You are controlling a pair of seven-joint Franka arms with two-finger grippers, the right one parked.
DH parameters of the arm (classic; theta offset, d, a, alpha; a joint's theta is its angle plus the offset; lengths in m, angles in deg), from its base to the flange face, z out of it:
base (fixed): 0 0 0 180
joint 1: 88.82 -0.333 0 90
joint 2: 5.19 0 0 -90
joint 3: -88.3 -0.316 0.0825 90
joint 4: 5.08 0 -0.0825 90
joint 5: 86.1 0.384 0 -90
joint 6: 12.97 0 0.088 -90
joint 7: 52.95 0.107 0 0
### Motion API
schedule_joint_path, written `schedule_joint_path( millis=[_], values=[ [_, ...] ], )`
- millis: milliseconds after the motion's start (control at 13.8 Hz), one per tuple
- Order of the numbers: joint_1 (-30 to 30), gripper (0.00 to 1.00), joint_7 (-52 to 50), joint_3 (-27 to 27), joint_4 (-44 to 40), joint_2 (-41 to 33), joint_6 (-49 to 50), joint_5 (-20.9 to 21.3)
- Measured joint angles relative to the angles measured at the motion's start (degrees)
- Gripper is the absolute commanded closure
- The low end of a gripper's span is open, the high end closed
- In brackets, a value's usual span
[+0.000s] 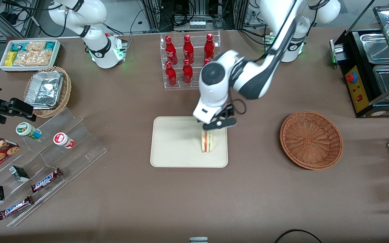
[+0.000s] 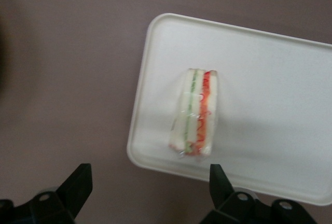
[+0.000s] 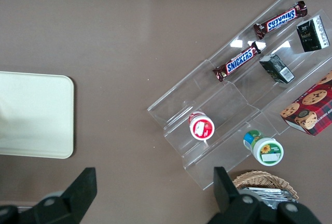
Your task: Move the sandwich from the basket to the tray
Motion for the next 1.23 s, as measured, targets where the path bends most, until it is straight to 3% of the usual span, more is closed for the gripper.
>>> schedule_joint_path(
  millis=[289, 578, 1228],
  values=[
    [-4.7, 0.00, 0.0, -0.2, 0.0, -9.3, 8.2, 0.1],
    [-9.0, 0.00, 0.5, -0.3, 0.2, -13.6, 12.4, 0.9],
    [-17.0, 0.00, 13.9, -2.6, 0.3, -26.5, 27.5, 1.5]
  ],
)
